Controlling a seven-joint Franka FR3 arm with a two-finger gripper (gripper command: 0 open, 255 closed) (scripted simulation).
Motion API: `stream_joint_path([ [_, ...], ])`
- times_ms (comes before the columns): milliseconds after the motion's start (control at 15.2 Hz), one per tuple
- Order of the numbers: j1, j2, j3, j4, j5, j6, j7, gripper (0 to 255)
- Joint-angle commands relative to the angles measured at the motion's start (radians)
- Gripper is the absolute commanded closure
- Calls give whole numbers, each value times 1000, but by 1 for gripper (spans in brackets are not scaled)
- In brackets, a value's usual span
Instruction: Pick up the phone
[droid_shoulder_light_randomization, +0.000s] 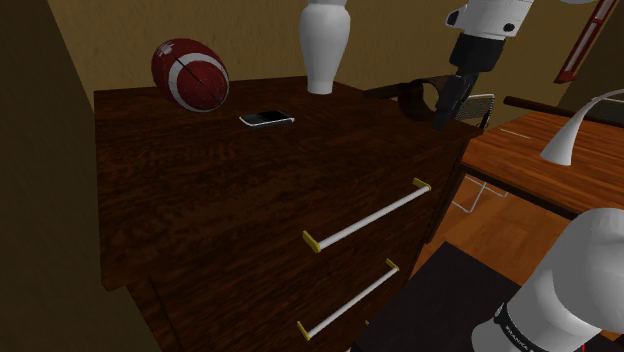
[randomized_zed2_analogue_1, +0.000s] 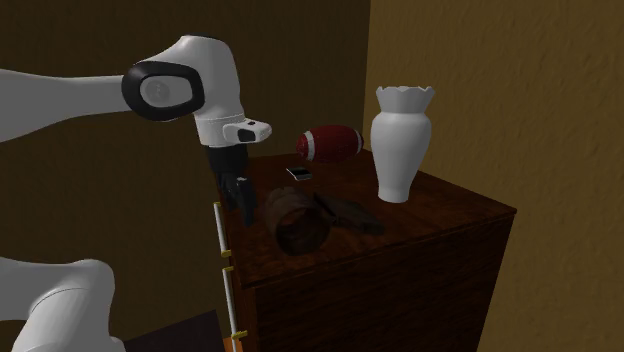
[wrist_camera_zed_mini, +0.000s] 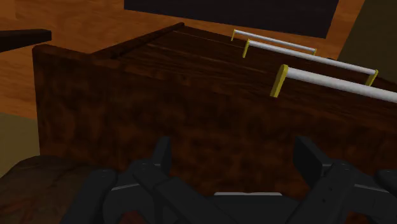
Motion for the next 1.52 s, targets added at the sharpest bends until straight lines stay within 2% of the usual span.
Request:
stream_joint_path([
  [0,0,0,0,0,0,0,0,0],
  [660,146,389,-50,293,-9,94,-380,0],
  [1452,274,788,-6,721,20,53,-791,0],
])
